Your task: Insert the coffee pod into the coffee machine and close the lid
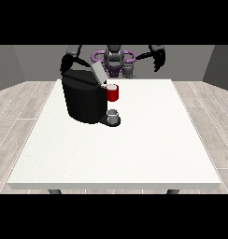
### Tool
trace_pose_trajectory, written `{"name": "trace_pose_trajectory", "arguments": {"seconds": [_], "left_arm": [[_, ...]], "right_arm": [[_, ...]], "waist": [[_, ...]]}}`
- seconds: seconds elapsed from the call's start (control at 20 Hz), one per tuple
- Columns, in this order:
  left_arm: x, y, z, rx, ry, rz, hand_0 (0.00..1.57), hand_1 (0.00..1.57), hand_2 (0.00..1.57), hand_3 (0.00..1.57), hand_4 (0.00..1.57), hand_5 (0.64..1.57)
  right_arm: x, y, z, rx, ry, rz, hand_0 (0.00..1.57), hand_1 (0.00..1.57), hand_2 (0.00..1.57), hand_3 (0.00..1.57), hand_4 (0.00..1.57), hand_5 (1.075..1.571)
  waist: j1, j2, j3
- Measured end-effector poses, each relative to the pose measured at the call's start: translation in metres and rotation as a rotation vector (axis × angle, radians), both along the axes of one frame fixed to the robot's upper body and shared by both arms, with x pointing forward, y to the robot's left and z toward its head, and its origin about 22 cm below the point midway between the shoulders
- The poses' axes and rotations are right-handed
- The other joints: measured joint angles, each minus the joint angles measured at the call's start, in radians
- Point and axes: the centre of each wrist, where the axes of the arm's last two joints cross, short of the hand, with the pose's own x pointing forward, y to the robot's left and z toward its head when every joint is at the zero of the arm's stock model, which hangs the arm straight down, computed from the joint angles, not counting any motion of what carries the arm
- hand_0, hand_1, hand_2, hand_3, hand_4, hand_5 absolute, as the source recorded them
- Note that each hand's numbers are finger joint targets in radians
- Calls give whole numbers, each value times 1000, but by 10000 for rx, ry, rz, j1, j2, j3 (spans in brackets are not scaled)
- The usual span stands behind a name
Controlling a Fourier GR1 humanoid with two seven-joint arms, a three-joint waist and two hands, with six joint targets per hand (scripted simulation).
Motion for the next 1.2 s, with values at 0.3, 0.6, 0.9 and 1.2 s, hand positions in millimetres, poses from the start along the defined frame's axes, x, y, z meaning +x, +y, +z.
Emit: {"name": "trace_pose_trajectory", "arguments": {"seconds": [0.3, 0.6, 0.9, 1.2], "left_arm": [[-24, 6, -24, -397, 807, 436, 0, 0, 0, 0, 368, 1571], [-33, 7, -24, -724, 860, 488, 0, 0, 0, 0, 396, 1571], [-35, 2, -5, -887, 314, 280, 0, 0, 0, 0, 356, 1571], [-32, -3, 20, -852, -383, 241, 0, 0, 0, 0, 282, 1571]], "right_arm": [[28, 22, 39, 464, -830, 1511, 0, 0, 0, 0, 196, 1571], [48, 19, 75, -79, -1567, 2426, 0, 0, 0, 0, 0, 1571], [68, -1, 100, 85, -1801, 2051, 0, 0, 0, 0, 175, 1571], [89, 1, 115, 953, -1905, 1906, 0, 0, 0, 0, 129, 1571]], "waist": [[191, -635, 5], [552, -549, 6], [1030, 56, 8], [1239, 867, 8]]}}
